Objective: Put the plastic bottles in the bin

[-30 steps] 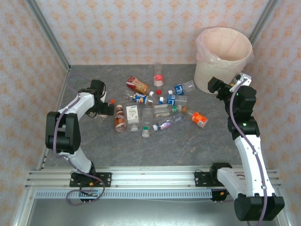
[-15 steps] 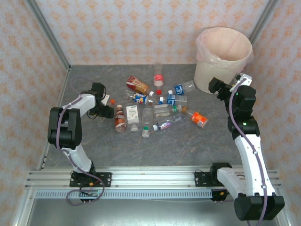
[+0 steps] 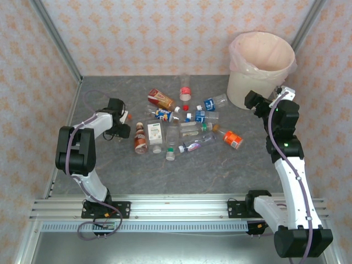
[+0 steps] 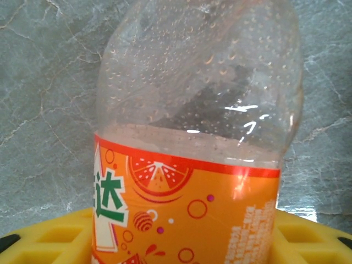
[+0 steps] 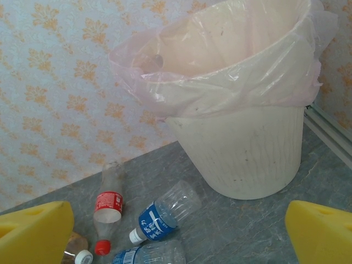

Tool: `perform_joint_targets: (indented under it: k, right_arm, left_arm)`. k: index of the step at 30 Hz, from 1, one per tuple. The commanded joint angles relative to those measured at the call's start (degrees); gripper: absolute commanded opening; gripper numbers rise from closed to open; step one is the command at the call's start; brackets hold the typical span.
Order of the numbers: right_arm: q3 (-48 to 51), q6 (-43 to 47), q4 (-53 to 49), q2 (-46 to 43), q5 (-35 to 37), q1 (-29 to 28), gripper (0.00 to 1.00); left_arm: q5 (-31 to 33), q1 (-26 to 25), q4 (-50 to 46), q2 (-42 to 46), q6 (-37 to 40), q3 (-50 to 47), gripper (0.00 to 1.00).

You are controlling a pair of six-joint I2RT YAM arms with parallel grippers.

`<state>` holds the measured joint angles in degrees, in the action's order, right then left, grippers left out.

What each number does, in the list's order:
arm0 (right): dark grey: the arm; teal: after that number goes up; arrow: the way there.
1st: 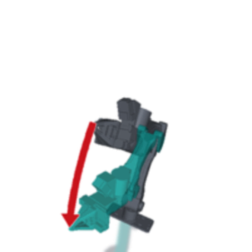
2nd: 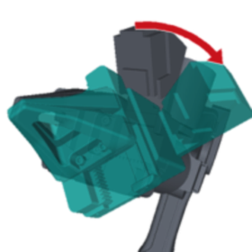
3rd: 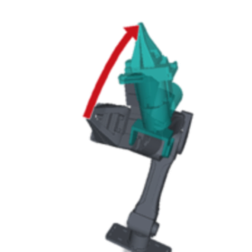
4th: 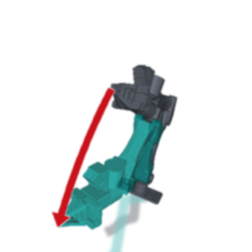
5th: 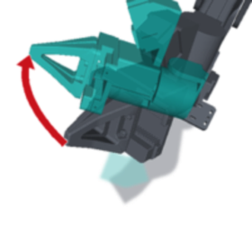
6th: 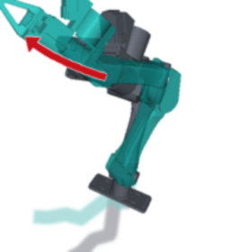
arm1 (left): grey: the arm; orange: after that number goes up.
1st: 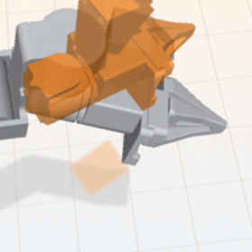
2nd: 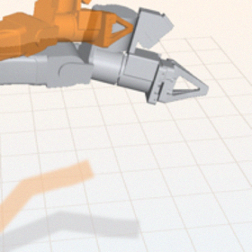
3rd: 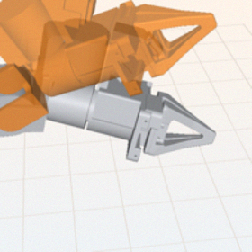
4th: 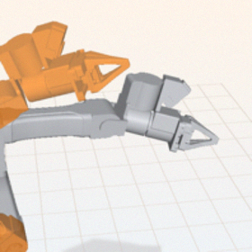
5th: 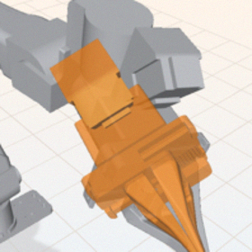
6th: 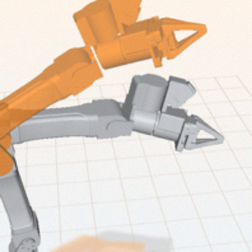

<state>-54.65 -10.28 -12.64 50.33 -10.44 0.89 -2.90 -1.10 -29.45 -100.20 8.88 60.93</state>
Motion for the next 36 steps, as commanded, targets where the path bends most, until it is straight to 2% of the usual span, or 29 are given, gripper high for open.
perform_joint_targets:
  k: [1,4,6,12,16,20,23,25,31,36]
  right_arm:
    - [-0.7,-1.3,-0.1,-1.3,0.8,-0.3,0.99]
    - [0.8,-2.3,0.8,-1.7,0.8,-0.3,0.99]
    - [2.7,-3.6,3.0,-2.1,0.1,-0.4,0.99]
    - [4.9,-8.9,7.4,-2.3,-6.8,-0.7,0.99]
    - [4.4,-16.5,8.2,-2.0,-11.7,-0.8,0.99]
    - [4.0,-22.4,8.7,-1.5,-16.9,-0.9,0.99]
    - [2.6,-25.7,8.0,0.1,-24.0,-1.0,0.99]
    - [1.1,-27.9,5.8,1.4,-26.5,-1.4,0.99]
    - [0.6,-32.7,8.8,4.2,-37.7,-3.4,1.00]
    - [-1.4,-24.6,4.3,5.2,-40.7,-6.7,1.00]
  left_arm:
    - [4.1,-1.1,2.2,2.7,-1.0,-1.5,0.39]
    - [5.6,-1.3,3.3,5.6,-1.9,-1.8,0.32]
    - [6.3,-1.5,3.1,8.1,-3.5,-1.4,0.24]
    - [4.2,-5.6,5.1,18.3,-10.3,-1.1,0.00]
    - [-0.9,-9.8,10.2,24.3,-16.5,-2.7,0.00]
    - [-13.0,-15.1,18.4,27.0,-22.6,-4.1,0.00]
    - [-26.0,-18.7,24.8,25.4,-28.0,-2.6,0.00]
    - [-31.6,-22.1,29.2,23.8,-30.5,-1.5,0.00]
    - [-36.4,-35.0,30.6,18.3,-28.4,5.8,0.00]
    - [-38.3,-40.9,28.2,11.8,-27.2,13.1,0.00]
